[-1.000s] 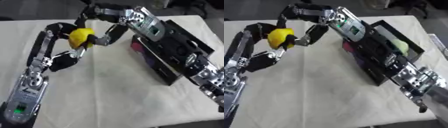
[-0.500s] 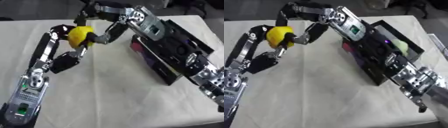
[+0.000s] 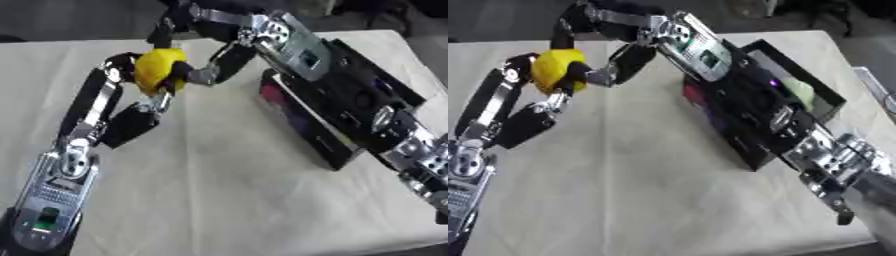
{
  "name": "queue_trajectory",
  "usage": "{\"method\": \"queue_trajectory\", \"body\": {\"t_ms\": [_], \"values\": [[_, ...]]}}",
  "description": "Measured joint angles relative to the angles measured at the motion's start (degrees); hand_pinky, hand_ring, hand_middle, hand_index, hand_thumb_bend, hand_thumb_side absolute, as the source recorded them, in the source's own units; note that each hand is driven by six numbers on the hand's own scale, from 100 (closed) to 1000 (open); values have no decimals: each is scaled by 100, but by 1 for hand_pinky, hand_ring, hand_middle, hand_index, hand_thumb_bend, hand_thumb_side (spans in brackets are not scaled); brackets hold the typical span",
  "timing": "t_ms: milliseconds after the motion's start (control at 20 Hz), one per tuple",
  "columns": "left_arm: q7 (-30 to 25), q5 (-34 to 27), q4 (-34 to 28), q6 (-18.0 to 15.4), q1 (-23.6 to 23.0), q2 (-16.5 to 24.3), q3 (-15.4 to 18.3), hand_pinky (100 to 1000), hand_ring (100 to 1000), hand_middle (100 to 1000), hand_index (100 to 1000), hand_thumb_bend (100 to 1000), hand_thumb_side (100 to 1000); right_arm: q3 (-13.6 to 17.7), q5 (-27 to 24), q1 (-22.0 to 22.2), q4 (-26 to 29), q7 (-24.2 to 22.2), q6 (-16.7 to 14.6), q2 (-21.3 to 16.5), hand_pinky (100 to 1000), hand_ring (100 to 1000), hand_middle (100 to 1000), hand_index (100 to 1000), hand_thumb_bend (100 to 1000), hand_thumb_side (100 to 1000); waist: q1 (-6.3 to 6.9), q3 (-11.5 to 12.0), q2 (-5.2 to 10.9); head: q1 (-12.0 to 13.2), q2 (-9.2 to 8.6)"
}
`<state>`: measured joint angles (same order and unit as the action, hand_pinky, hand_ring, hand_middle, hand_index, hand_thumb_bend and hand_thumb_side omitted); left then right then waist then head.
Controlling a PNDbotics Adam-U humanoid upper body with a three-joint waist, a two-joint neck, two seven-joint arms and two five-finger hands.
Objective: Pick up the objects with one hand, pass them to the other hand, and then place them into the box on the other side of the table.
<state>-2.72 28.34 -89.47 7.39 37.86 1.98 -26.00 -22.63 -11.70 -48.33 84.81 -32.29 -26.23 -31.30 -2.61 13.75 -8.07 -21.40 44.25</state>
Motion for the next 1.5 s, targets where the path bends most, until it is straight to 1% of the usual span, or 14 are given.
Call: {"method": "queue_trajectory", "body": {"t_ms": [50, 200, 300, 450, 500, 600, 700, 750, 800, 950, 1000, 1050, 1300, 1500], "values": [[-20, 29, 0, 17, 0, 0, -2, 778, 777, 666, 787, 1000, 762, 0, -21, 0, 6, 7, 7, -8, 871, 685, 467, 656, 100, 120, 0, 0, 0, 0, 0], [-69, 111, -1, 24, 0, 0, -33, 784, 780, 665, 779, 1000, 852, 10, -67, 0, 58, 22, 33, -24, 871, 685, 468, 657, 100, 122, 0, -5, 0, 0, 0], [-99, 186, -3, 3, 0, 0, -34, 789, 784, 669, 782, 1000, 823, 13, -68, 4, 63, 14, 42, -28, 871, 685, 468, 657, 100, 122, 0, -5, 0, 0, 0], [-191, 309, -5, -48, 0, 0, -39, 792, 787, 671, 783, 1000, 730, 27, -68, 22, 64, 13, 44, -30, 870, 685, 467, 655, 100, 122, 0, -5, 0, -2, 0], [-225, 340, -11, -68, -1, 1, -50, 792, 787, 671, 783, 1000, 715, 28, -69, 26, 65, 13, 44, -34, 870, 685, 467, 655, 100, 122, 0, -5, 0, -4, 0], [-293, 383, -21, -103, -7, 2, -56, 800, 793, 677, 790, 1000, 602, 30, -71, 27, 66, 19, 41, -56, 869, 685, 467, 654, 100, 117, 0, -5, 0, -16, 0], [-375, 410, -33, -152, -16, 14, -65, 804, 796, 680, 794, 1000, 545, 35, -80, 26, 66, 40, 45, -84, 869, 685, 467, 653, 100, 114, 1, -3, 0, -31, 0], [-420, 425, -35, -176, -22, 33, -66, 805, 798, 681, 795, 1000, 537, 41, -96, 22, 65, 51, 52, -84, 869, 685, 467, 654, 100, 113, 1, -3, 0, -42, 0], [-464, 446, -35, -201, -33, 53, -66, 806, 799, 681, 796, 1000, 530, 48, -112, 15, 65, 58, 56, -85, 869, 685, 467, 654, 100, 112, 1, -3, 0, -48, 0], [-576, 504, -35, -254, -69, 93, -67, 809, 801, 682, 796, 1000, 561, 65, -150, -6, 63, 81, 77, -89, 869, 685, 467, 653, 100, 110, 1, 1, 0, -50, 0], [-605, 521, -35, -261, -78, 104, -67, 811, 802, 680, 795, 1000, 660, 66, -162, -6, 62, 84, 80, -91, 869, 685, 467, 653, 100, 108, 1, 1, 0, -52, 0], [-625, 545, -35, -267, -92, 104, -67, 810, 801, 676, 793, 1000, 670, 66, -170, -7, 60, 90, 85, -92, 869, 685, 467, 653, 100, 108, 1, 1, 0, -53, 0], [-663, 613, -35, -237, -118, 106, -65, 803, 796, 671, 789, 1000, 645, 68, -203, -8, 47, 110, 99, -100, 869, 684, 467, 653, 100, 105, 1, 1, 0, -73, 0], [-577, 622, -30, -101, -171, 155, -23, 793, 788, 665, 786, 1000, 648, 119, -289, -3, 58, 155, 108, -184, 871, 685, 469, 654, 100, 100, 1, -41, 0, -50, 0]]}}
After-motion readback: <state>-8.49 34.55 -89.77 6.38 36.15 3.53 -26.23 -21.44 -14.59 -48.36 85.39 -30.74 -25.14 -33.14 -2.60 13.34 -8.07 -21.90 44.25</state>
